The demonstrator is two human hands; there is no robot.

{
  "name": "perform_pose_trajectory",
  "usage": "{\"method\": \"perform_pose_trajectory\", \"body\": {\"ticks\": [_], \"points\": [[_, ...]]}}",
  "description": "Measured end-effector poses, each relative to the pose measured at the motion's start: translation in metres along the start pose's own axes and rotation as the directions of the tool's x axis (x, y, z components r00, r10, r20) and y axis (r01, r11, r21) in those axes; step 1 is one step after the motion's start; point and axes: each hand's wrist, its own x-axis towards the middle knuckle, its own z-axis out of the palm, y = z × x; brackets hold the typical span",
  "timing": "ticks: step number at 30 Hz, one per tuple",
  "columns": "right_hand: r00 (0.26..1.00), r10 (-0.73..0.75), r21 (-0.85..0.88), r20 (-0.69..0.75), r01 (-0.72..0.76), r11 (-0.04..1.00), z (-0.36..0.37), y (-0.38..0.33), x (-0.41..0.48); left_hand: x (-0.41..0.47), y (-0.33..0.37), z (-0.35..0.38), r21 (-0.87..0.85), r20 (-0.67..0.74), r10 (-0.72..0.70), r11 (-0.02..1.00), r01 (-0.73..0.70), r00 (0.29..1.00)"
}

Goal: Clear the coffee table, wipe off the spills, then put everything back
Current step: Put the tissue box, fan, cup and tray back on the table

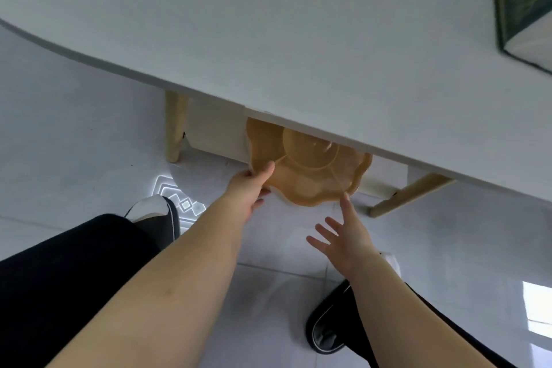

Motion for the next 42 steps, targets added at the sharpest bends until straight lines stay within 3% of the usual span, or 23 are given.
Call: {"method": "perform_pose_trajectory", "body": {"ticks": [13, 19, 24, 35, 42], "points": [[0.977, -0.091, -0.049, 0.192, 0.102, 0.994, -0.030, -0.011, -0.058, -0.094, 0.002, -0.028, 0.058, 0.037, -0.034, 0.998, 0.032, 0.999], [0.973, -0.140, -0.260, 0.182, 0.185, 0.948, -0.049, -0.015, -0.147, -0.183, -0.003, -0.044, 0.070, 0.094, -0.027, 0.997, 0.020, 0.995], [0.961, -0.193, -0.325, 0.198, 0.251, 0.912, -0.075, -0.005, -0.214, -0.252, -0.012, -0.051, 0.090, 0.109, 0.018, 0.996, -0.028, 0.994], [0.903, -0.267, -0.251, 0.336, 0.359, 0.899, -0.109, 0.019, -0.299, -0.353, -0.001, -0.057, 0.192, 0.152, 0.165, 0.962, -0.193, 0.975], [0.857, -0.376, -0.206, 0.352, 0.463, 0.862, -0.091, -0.015, -0.312, -0.363, 0.034, -0.043, 0.133, 0.130, 0.307, 0.937, -0.323, 0.943]]}}
